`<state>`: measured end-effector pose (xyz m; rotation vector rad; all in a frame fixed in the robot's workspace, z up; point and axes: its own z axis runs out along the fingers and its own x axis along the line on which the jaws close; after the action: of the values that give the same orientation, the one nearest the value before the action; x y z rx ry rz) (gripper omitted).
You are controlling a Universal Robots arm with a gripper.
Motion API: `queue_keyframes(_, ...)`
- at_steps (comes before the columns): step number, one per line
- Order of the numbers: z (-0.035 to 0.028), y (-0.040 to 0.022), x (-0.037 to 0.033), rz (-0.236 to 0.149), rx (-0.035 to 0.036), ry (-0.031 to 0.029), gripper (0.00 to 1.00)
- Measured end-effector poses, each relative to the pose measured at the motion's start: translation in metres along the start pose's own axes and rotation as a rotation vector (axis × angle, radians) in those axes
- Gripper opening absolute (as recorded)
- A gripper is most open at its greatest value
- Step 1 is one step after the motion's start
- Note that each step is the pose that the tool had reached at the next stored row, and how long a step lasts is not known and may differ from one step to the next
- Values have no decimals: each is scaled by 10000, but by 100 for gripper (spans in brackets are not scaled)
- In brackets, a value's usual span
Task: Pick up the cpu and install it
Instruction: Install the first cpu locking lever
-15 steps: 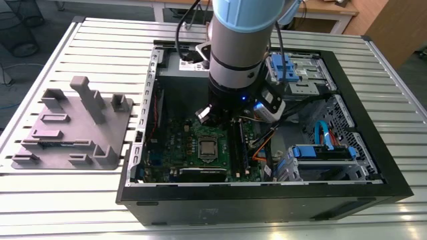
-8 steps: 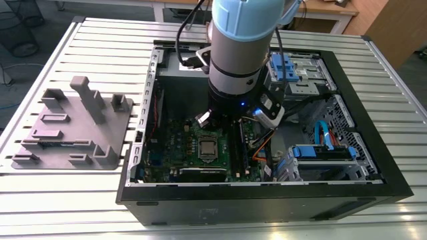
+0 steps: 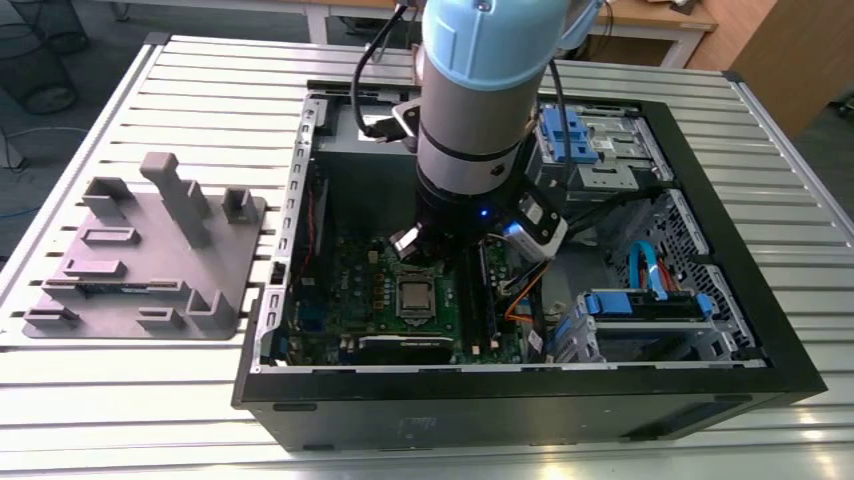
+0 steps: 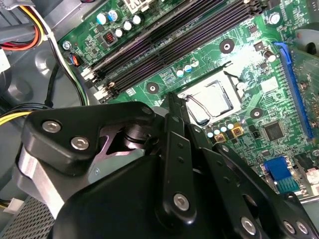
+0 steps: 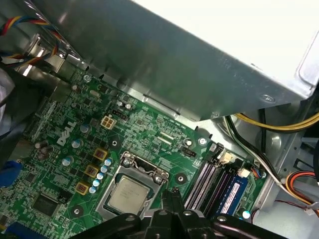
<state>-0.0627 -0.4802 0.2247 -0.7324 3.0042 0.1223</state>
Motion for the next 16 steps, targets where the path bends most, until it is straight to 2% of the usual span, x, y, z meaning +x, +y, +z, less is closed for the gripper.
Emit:
queue_keyframes(11,11,12,28,6,2,-1,11)
queue_keyframes(16,24,13,47,28,51,23,11)
